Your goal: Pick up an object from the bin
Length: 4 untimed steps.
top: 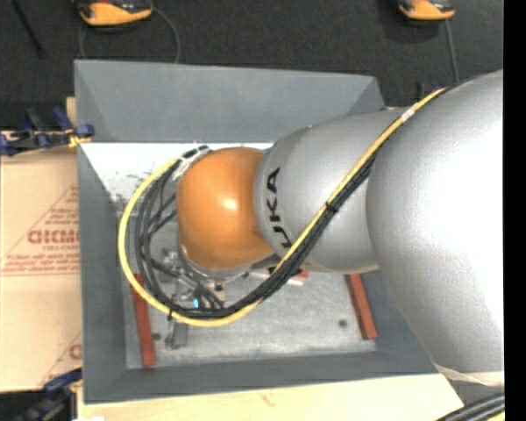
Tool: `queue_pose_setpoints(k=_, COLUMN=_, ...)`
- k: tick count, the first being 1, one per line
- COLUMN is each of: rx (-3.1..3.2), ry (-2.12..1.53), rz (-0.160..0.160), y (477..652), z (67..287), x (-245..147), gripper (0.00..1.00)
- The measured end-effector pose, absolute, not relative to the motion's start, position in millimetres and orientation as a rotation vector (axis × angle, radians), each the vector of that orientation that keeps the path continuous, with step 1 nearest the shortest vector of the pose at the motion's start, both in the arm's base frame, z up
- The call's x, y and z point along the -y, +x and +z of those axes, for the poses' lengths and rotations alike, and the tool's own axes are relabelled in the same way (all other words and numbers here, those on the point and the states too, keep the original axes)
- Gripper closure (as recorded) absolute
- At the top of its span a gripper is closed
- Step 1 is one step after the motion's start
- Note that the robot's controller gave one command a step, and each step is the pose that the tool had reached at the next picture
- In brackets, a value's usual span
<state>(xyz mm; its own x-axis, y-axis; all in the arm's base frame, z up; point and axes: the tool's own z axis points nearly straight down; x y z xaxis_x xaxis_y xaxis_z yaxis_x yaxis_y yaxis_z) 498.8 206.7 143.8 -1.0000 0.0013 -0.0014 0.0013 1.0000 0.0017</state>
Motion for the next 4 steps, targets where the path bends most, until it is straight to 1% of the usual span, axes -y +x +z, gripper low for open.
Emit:
queue_pose_setpoints(k=1, rx=-3.146, ry=0.001, rz=-0.007, y=506.3, z=65.8, x=-153.6, gripper=0.00)
queue_pose_setpoints(k=2, rx=-3.141, ry=0.012, rz=-0.006, y=499.1, z=82.0, x=-94.7, gripper=0.00)
queue_pose_setpoints(k=3, rx=-3.125, ry=0.130, rz=-0.001, y=591.0, z=131.2, x=-46.5, gripper=0.00)
queue_pose_setpoints(k=4, rx=-3.096, ry=0.541, rz=-0.001, y=585.5, z=69.8, x=-16.6, gripper=0.00)
